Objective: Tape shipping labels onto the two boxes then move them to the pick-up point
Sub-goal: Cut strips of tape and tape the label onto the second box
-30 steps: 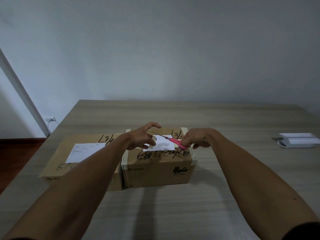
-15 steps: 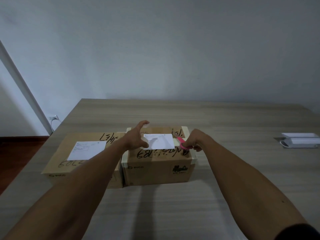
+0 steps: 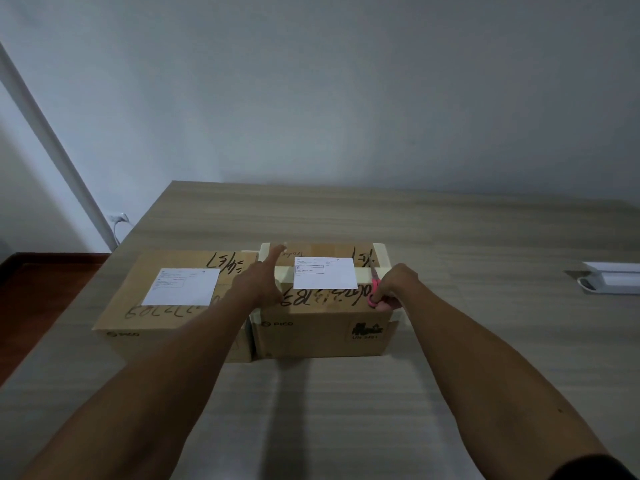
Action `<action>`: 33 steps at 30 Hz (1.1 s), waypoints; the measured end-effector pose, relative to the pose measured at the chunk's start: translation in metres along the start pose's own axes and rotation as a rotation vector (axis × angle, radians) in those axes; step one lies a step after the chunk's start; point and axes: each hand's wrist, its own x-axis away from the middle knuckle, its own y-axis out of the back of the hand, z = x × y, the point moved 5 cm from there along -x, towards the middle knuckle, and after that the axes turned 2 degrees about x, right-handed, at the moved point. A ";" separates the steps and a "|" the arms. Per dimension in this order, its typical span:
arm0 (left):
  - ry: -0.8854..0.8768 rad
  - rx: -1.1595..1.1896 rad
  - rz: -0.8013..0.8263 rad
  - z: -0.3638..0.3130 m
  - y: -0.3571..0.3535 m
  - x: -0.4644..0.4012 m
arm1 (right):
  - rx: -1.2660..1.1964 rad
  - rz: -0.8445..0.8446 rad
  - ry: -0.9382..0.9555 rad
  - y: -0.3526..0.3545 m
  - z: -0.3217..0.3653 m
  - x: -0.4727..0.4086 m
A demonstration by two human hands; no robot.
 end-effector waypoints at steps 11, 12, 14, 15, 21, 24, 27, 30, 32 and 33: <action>-0.012 0.645 -0.073 -0.015 0.016 -0.004 | -0.216 -0.214 0.337 0.015 0.051 0.037; -0.028 0.723 -0.066 -0.021 0.019 -0.003 | -0.296 -0.193 0.408 0.014 0.060 0.042; -0.043 0.833 -0.063 -0.035 0.024 0.000 | -0.425 -0.141 0.519 0.010 0.077 0.054; -0.046 0.882 -0.061 -0.042 0.026 0.000 | -0.471 -0.111 0.549 0.007 0.086 0.059; -0.040 1.074 -0.023 -0.067 0.029 0.003 | -0.624 0.073 0.632 -0.019 0.120 0.075; -0.018 1.126 -0.003 -0.072 0.029 0.005 | -0.707 0.135 0.613 -0.025 0.127 0.077; 0.024 1.187 0.004 -0.073 0.029 0.009 | -0.736 0.165 0.616 -0.029 0.130 0.076; 0.049 1.222 0.010 -0.073 0.027 0.013 | -0.716 0.148 0.618 -0.031 0.126 0.074; 0.050 1.221 0.019 -0.074 0.027 0.016 | -0.711 0.142 0.612 -0.034 0.123 0.072; 0.050 1.219 0.021 -0.074 0.027 0.016 | -0.709 0.134 0.611 -0.034 0.121 0.071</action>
